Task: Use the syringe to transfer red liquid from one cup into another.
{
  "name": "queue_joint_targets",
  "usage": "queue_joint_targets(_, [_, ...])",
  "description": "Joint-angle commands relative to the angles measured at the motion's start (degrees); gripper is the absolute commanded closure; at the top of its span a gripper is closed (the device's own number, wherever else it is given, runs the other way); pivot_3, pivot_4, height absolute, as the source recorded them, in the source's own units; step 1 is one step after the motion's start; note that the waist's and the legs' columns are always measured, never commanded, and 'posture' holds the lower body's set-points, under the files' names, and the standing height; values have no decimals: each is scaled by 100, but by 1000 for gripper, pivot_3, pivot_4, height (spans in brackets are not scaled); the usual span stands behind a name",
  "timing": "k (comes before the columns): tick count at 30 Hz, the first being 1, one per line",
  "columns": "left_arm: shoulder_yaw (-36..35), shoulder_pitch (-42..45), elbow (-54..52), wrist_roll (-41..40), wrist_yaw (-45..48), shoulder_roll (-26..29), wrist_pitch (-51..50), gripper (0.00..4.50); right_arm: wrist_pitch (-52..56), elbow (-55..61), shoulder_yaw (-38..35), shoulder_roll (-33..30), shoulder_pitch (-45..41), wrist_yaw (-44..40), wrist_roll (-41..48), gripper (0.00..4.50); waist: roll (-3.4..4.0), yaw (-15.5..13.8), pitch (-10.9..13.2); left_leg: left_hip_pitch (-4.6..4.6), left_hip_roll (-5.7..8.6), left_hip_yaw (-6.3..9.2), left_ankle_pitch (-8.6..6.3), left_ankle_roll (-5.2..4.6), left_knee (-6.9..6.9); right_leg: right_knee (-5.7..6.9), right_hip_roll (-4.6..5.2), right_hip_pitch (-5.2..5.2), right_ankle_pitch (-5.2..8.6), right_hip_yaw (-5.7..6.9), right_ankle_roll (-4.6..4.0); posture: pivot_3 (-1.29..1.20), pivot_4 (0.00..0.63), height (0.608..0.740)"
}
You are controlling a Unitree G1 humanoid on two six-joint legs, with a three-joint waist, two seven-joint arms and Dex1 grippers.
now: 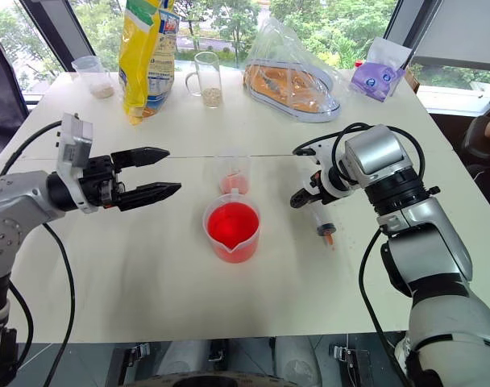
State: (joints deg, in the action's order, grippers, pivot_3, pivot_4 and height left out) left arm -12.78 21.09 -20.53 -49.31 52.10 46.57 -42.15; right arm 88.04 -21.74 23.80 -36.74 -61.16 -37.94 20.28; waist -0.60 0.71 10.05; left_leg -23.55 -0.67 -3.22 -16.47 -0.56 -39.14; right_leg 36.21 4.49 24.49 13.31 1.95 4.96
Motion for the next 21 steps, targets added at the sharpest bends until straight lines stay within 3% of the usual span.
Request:
queue_joint_targets(1, [-188,39,-159,-12,-36,34,111,99,-19,-117,68,79,41,29,-92,1812,0,3,0,0,0,0,0,0,0,0,0,0,0,0,0,0,150,740])
queue_joint_targets(3, [-189,39,-157,-14,-41,38,115,99,-37,-162,20,117,49,65,-147,2852,-4,7,-3,1,0,1,0,0,1,0,-1,0,0,0,0,0,150,740])
queue_joint_targets(4, [-190,42,-149,-14,-37,43,119,99,-31,-180,-12,131,42,74,-157,2998,-6,9,-4,1,-1,1,0,0,1,0,-1,0,0,0,0,0,150,740])
queue_joint_targets(9, [-195,156,-53,-39,4,83,101,99,-158,215,-271,-21,10,176,-232,2999,-6,12,-4,3,-1,0,0,0,0,0,-2,-1,0,0,0,0,150,740])
queue_joint_targets(11, [-230,322,46,-113,4,76,66,99,-442,854,-715,-173,26,24,-24,2999,-2,-1,-1,2,-1,0,0,0,0,0,-1,0,0,0,0,0,150,740])
queue_joint_targets(16, [-326,779,343,-379,-15,49,-113,99,-2406,2328,-2555,71,365,318,245,2999,1,-5,1,-6,0,1,0,0,2,-1,-1,6,-1,1,3,0,150,740])
queue_joint_targets(19, [-239,1133,565,-405,91,50,-169,99,-2679,3185,-3802,662,366,289,1229,2999,0,5,2,-4,-2,2,0,1,4,-1,-4,4,0,2,4,0,150,740])
queue_joint_targets(21, [-163,1384,710,-422,155,28,-206,99,-2742,3694,-4158,929,513,227,1736,2999,0,2,2,-4,-6,2,0,1,5,0,-8,5,0,2,4,0,150,740])
